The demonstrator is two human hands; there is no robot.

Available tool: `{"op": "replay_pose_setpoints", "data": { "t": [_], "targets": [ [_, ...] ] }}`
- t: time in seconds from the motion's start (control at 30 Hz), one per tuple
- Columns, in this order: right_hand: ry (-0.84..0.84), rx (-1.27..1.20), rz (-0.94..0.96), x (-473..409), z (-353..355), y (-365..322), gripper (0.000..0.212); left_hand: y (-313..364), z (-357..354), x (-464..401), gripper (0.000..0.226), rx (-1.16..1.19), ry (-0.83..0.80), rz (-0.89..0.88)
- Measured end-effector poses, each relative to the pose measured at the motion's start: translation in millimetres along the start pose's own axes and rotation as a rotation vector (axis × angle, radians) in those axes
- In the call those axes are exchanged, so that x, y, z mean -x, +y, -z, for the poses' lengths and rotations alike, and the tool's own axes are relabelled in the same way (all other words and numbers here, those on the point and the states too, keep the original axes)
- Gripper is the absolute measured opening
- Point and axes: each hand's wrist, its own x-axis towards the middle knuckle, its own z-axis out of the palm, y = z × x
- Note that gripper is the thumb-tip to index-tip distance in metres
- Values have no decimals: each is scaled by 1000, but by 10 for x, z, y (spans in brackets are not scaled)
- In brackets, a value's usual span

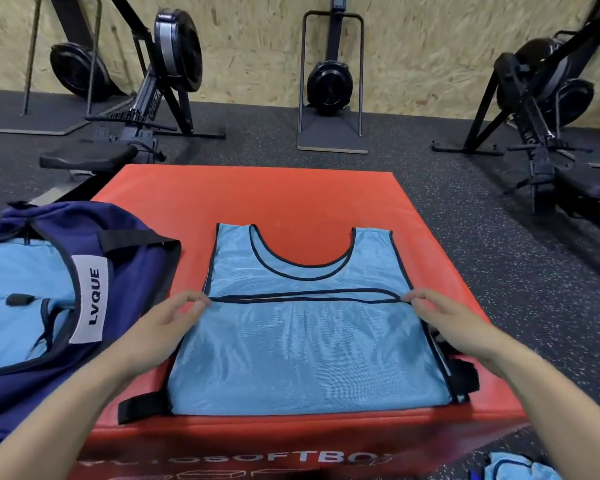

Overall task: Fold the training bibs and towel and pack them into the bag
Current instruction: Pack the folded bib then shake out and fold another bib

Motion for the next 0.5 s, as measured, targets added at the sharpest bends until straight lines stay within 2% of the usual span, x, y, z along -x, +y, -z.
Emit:
{"op": "replay_pose_setpoints", "data": {
  "t": [0.07, 0.13, 0.17, 0.2, 0.27, 0.33, 0.5],
  "targets": [
    [-140, 8, 7, 112, 35, -5, 19, 28, 54, 113, 26, -61, -165, -20],
    [-145, 67, 38, 161, 7, -1, 22, 33, 16, 190, 15, -108, -197, -50],
    [-95, 68, 60, 156, -23, 15, 25, 4, -12, 190, 14, -133, -145, -76],
    [-26, 27, 82, 155, -59, 15, 30, -17, -45, 189, 24, -155, -65, -107],
    [62, -156, 106, 141, -121, 30, 40, -61, -103, 197, 36, -99, 42, -108],
    [60, -311, 112, 131, -161, 58, 47, -91, -141, 193, 44, 22, 60, -75],
    [90, -279, 49, 81, -164, 146, 50, -102, -169, 114, 55, 49, 73, -27]
  ]
}}
